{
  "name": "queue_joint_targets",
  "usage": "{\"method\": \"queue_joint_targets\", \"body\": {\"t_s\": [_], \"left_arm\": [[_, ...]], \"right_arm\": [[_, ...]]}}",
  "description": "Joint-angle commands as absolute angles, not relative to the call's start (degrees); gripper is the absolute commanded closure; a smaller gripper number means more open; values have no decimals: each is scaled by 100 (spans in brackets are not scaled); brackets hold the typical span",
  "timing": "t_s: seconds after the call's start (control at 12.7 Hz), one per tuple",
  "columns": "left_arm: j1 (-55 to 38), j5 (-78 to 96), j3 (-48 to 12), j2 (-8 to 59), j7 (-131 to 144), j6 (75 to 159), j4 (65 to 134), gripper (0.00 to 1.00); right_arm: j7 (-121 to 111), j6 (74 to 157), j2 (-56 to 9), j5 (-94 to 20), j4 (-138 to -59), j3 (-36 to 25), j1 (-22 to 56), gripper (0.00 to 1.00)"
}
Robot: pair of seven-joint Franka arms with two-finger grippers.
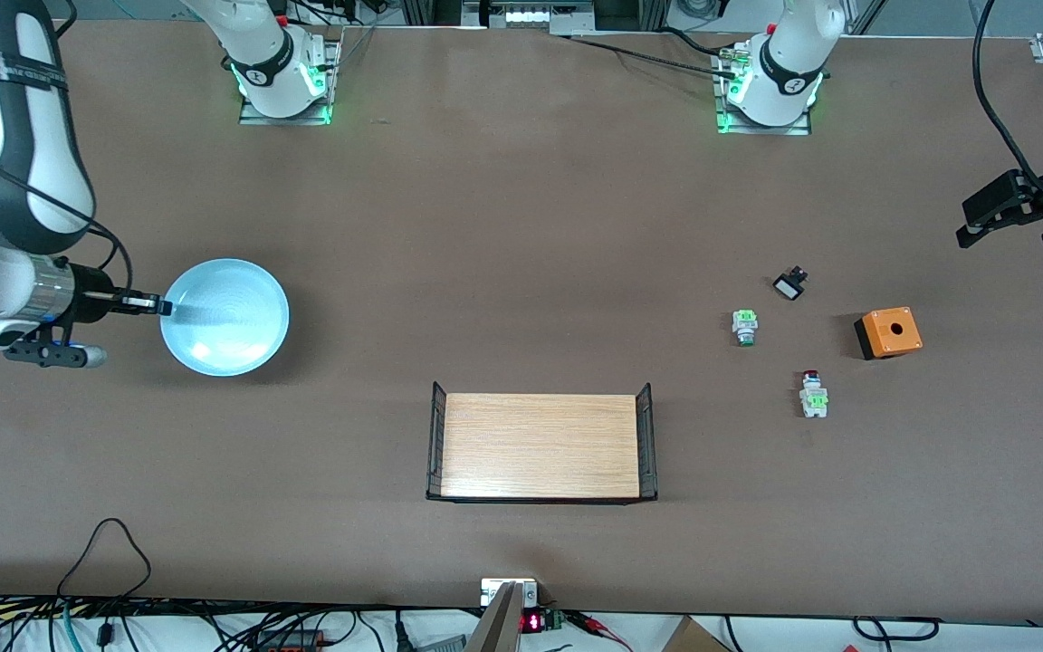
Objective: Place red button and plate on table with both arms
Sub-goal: 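Lower the blue plate onto the table with the right gripper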
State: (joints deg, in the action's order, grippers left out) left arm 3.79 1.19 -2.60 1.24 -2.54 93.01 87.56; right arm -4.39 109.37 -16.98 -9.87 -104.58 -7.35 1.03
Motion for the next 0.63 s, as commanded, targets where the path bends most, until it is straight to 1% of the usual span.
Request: {"method": "queue_joint_targets", "body": {"t_s": [0.0,0.39,0.55], "left_arm": [[369,185,-264,176,-193,9176,8622,0],[378,202,-264,185,-193,9176,8622,0],[378,202,-264,185,-193,9176,8622,0]], "right_arm": [[-851,11722,-1222,-879,-11467,-659,-8,100],[-1845,13128,-1195,-923,-12689,-650,-343,100],[-1881,13490,-1195,-923,-13006,-642,-343,100]]}}
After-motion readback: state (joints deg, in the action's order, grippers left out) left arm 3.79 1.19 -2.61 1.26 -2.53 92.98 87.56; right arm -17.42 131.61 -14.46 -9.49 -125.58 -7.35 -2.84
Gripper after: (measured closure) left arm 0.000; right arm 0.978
